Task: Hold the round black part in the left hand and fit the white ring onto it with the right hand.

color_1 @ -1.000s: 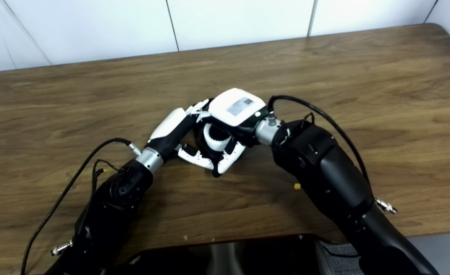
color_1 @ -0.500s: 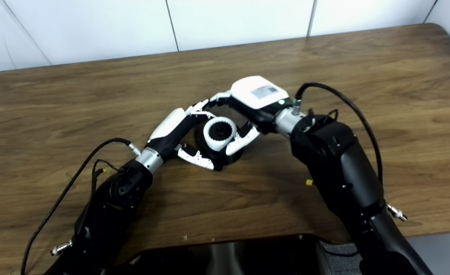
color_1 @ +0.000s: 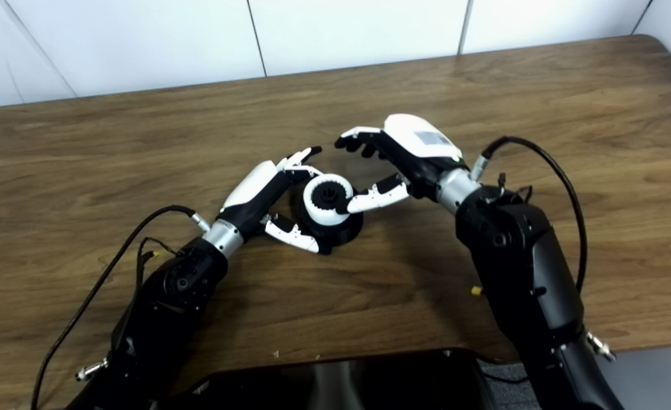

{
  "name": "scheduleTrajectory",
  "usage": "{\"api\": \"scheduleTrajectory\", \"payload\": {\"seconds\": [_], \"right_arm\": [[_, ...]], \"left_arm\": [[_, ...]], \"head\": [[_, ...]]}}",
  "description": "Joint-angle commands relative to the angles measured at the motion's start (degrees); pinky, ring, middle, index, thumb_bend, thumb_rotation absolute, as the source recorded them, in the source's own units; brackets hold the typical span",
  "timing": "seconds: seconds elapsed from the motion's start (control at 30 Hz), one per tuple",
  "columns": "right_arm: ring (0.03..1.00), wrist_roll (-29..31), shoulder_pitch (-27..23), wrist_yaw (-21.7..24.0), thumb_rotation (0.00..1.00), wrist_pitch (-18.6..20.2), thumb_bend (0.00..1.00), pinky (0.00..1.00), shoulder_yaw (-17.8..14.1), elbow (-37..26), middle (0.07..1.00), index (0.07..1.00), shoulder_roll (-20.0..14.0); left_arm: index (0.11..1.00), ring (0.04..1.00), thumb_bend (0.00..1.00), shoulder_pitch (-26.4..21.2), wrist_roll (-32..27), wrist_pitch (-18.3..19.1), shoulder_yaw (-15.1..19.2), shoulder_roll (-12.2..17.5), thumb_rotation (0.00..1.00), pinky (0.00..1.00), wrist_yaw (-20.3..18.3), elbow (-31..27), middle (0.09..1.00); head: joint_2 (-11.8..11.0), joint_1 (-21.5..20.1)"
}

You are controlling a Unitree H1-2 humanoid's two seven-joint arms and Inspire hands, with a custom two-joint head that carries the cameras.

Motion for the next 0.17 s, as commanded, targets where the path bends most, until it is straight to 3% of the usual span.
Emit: {"api": "scheduleTrajectory", "payload": {"seconds": [0.0, 0.13], "right_arm": [[0.681, 2.1, -0.5, -4.7, 0.38, -0.7, 0.63, 0.53, -1.1, 0.1, 0.748, 0.756, 0.9], [0.682, 5.3, 1.2, -8.9, 0.33, -1.7, 0.58, 0.53, -1.5, 2.0, 0.743, 0.747, 1.8]], "left_arm": [[0.599, 1.000, 0.98, -1.2, -0.4, 0.2, -0.1, 0.2, 0.24, 1.00, -1.0, -0.9, 1.000], [0.599, 1.000, 0.98, -1.3, -0.1, 0.2, -0.1, 0.1, 0.24, 1.00, -0.8, -0.7, 1.000]], "head": [[-0.2, 0.0], [-0.6, 0.3]]}}
